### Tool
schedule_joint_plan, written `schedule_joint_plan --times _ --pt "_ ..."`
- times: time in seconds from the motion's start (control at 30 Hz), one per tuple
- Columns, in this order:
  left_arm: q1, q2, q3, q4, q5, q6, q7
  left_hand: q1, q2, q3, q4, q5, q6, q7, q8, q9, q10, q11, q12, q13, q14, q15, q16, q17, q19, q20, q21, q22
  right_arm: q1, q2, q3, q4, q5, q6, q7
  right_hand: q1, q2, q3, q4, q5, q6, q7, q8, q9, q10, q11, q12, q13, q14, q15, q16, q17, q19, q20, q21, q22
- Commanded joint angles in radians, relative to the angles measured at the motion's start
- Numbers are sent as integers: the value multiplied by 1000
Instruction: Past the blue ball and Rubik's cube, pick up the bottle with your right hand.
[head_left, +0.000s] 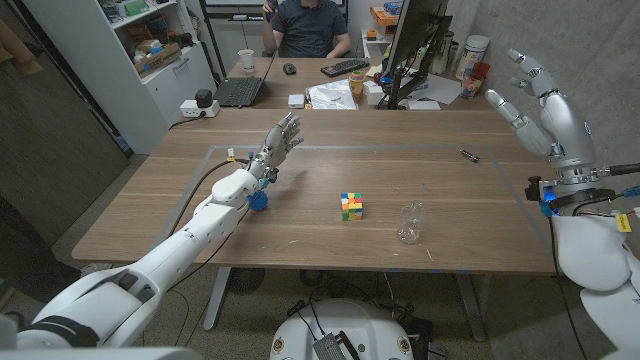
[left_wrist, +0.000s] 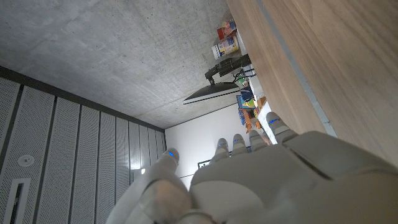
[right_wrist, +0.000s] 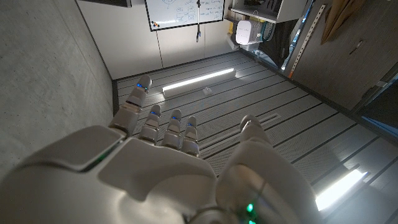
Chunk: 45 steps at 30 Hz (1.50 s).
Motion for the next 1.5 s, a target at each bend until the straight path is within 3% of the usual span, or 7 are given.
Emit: schedule_joint_plan --times 0.03,0.37,0.8,1.2,1.5 --pt "-43 -23 11 59 3 -10 -42 1 13 -4 -3 6 1 0 6 5 -42 1 5 5 -53 2 5 2 3 9 -3 5 -48 84 12 -127 -213 -48 46 17 -5 -2 -10 3 17 -2 4 2 18 -3 9 3 18 -4 10 2 28 8 10 2" --pt "-52 -25 9 78 5 -9 -46 1 14 -5 -3 6 2 0 6 5 -41 1 5 5 -53 1 5 2 4 9 -4 5 -64 53 18 -208 -264 -109 187 35 -19 -10 -28 3 48 -10 7 4 39 -6 8 4 54 -14 13 2 106 48 25 3" --pt "-83 -42 15 124 12 -20 -75 1 14 -7 -3 6 2 1 5 5 -41 2 5 5 -53 0 5 2 5 9 -4 5 -97 63 21 -283 -311 -161 304 43 -25 -13 -35 5 50 -17 3 5 41 -11 5 5 70 -25 14 2 140 56 30 3" --pt "-102 -47 20 149 16 -11 -95 1 14 -9 -3 6 2 2 5 5 -43 2 4 5 -53 -1 5 2 5 9 -5 5 -80 22 12 -316 -285 -223 486 58 -27 -13 -42 8 53 -18 2 5 42 -14 2 5 84 -29 14 2 171 58 34 3" --pt "-120 -54 26 178 22 -12 -114 1 15 -10 -2 6 2 1 5 5 -43 2 5 5 -53 1 5 2 4 9 -6 5 -76 -12 -5 -347 -263 -277 625 85 -27 -11 -52 12 37 -22 -9 6 26 -22 -8 6 96 -29 11 2 224 61 41 3"
